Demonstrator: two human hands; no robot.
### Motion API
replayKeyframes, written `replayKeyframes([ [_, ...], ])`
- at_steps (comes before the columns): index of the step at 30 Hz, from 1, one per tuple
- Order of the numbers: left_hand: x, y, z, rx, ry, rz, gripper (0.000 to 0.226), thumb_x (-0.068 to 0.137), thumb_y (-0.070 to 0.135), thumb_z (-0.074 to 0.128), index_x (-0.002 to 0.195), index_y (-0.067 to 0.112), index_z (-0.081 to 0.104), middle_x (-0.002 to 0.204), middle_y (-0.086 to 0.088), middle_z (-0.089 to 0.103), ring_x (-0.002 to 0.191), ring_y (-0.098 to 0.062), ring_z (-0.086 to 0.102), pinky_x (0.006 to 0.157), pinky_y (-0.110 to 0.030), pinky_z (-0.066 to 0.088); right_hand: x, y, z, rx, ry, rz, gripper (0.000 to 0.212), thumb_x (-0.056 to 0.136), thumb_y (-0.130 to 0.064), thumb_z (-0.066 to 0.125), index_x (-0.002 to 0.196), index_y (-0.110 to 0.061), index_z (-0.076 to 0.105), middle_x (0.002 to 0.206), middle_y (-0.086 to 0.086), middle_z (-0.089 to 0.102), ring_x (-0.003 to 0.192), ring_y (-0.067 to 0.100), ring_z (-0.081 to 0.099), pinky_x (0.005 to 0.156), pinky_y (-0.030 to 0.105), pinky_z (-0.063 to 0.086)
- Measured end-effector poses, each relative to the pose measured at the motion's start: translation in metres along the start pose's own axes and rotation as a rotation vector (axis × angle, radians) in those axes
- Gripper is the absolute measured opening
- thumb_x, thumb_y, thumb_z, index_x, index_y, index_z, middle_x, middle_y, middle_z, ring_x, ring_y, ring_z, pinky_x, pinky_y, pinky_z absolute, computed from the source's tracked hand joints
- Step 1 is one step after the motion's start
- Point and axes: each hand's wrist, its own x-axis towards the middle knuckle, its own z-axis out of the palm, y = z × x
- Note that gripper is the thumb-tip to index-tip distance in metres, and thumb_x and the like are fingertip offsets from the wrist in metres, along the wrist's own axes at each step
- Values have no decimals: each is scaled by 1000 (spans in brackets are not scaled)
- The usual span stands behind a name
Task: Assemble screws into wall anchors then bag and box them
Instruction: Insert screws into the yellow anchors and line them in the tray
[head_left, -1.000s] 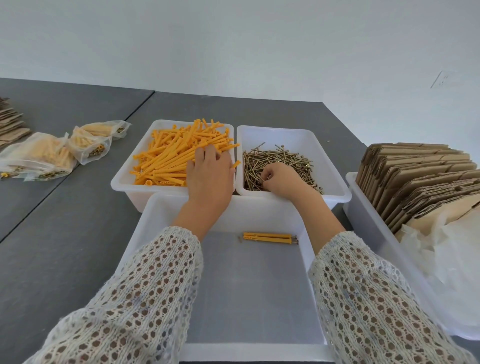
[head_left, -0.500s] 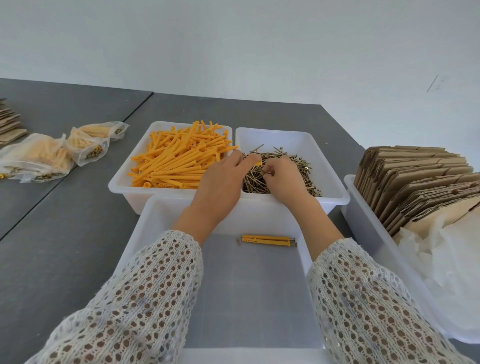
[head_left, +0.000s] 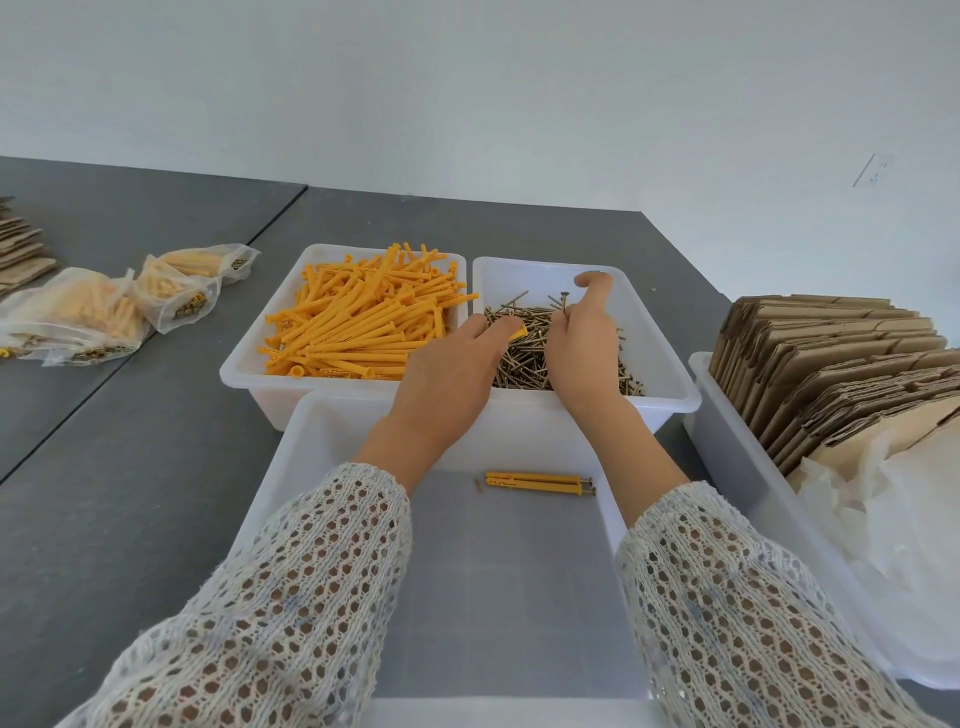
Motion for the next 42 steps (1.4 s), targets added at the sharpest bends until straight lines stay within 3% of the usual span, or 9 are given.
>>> replayKeyframes([
  [3,0,-1,1,-14,8,-3,32,105,17,43,134,22,54,91,0,56,56,-21,52,42,-29,39,-1,-3,1,55,1,-35,29,99,-2,44,126,-10,41,60,2,45,52,14,41,52,28,33],
  [7,0,-3,2,-5,-1,1,32,105,18,43,135,22,55,92,0,57,58,-21,53,43,-30,41,-4,-16,4,370,79,80,20,100,-4,45,117,-12,41,71,22,59,58,31,53,61,41,49],
  [13,0,-4,4,-2,-8,5,32,104,16,46,134,23,56,96,2,59,64,-19,56,46,-35,47,-4,-22,4,645,231,263,19,101,-2,43,115,-14,35,72,13,61,47,17,56,58,31,53],
  [21,1,-5,4,-29,-11,-1,31,105,18,44,133,23,56,95,2,59,66,-20,57,50,-40,51,-4,-21,4,720,261,335,20,101,-5,45,115,-15,34,73,13,66,47,14,60,52,22,53],
  [30,1,-6,4,-44,-15,-38,30,106,23,40,132,22,56,93,0,59,70,-22,58,54,-42,52,-7,-27,6,797,133,328,21,100,-4,48,112,-13,35,68,8,65,47,16,59,54,29,55],
  [38,0,-4,1,-73,-18,-47,32,107,24,38,133,23,56,96,2,60,73,-21,59,56,-40,51,-4,-22,2,775,261,386,21,100,-3,47,114,-13,34,69,12,65,49,15,61,54,23,52],
  [42,0,-3,0,-81,-25,-57,33,107,25,36,134,22,56,99,0,61,76,-22,60,60,-43,52,-7,-25,5,778,210,365,19,100,-3,46,113,-12,35,71,13,64,48,14,59,51,22,50],
])
